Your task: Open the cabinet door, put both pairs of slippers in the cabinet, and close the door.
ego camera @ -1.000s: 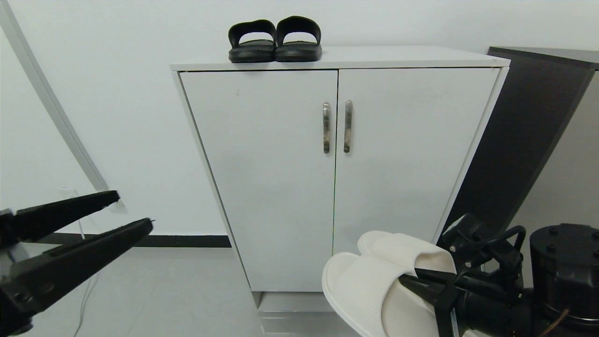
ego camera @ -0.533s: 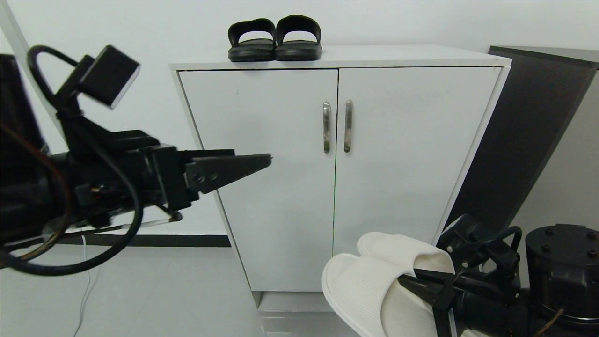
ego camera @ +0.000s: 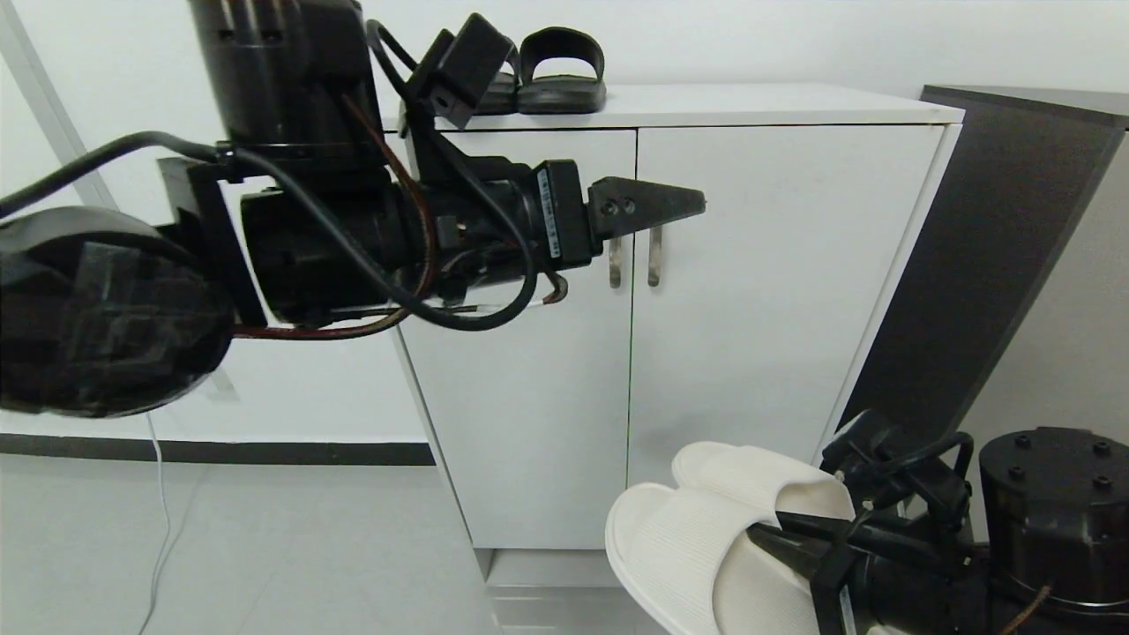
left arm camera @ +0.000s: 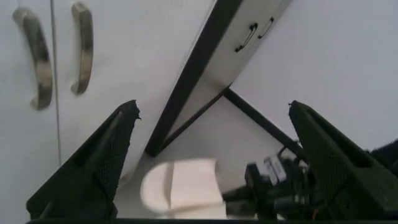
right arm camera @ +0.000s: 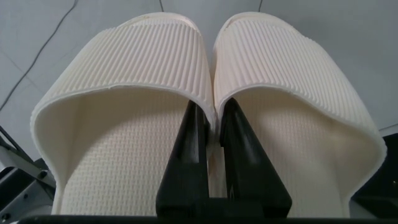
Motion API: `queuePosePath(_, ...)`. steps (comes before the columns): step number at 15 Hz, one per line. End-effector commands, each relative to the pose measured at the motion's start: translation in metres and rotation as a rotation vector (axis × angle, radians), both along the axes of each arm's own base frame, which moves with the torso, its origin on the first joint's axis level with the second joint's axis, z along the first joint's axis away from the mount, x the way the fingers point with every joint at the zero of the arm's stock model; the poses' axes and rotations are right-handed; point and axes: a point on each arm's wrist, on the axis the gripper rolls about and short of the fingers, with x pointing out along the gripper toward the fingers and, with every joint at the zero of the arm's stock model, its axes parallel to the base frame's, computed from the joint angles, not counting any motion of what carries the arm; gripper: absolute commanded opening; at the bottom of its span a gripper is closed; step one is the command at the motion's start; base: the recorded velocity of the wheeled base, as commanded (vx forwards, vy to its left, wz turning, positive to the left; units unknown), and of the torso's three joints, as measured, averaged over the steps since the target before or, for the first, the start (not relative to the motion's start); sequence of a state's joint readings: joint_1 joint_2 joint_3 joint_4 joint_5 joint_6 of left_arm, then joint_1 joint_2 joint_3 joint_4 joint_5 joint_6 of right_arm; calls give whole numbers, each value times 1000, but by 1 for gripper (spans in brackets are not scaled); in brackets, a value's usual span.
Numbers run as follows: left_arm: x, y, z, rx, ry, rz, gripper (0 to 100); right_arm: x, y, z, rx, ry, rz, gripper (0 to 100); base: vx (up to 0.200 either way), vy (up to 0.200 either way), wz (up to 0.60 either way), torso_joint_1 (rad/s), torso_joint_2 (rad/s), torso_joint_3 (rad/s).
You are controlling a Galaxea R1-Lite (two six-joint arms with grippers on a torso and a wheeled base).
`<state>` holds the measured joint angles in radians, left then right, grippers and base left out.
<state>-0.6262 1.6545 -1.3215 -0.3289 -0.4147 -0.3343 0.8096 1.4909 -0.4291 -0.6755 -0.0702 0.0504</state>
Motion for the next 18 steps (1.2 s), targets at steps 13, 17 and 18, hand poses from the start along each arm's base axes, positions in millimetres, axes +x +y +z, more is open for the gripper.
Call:
queuePosePath(13,62,-43,-7,2,28,81,100,3,4,-7,-18,19,-1,0,0,0,0,0,0,0)
queuePosePath(17,69,-47,-9,18,36,176,100,5,6,-9,-17,16,0,0,0,0,0,0,0,0)
queuePosePath(18,70,-47,-7,15,32,179,100,5,6,-9,-17,16,0,0,0,0,0,0,0,0)
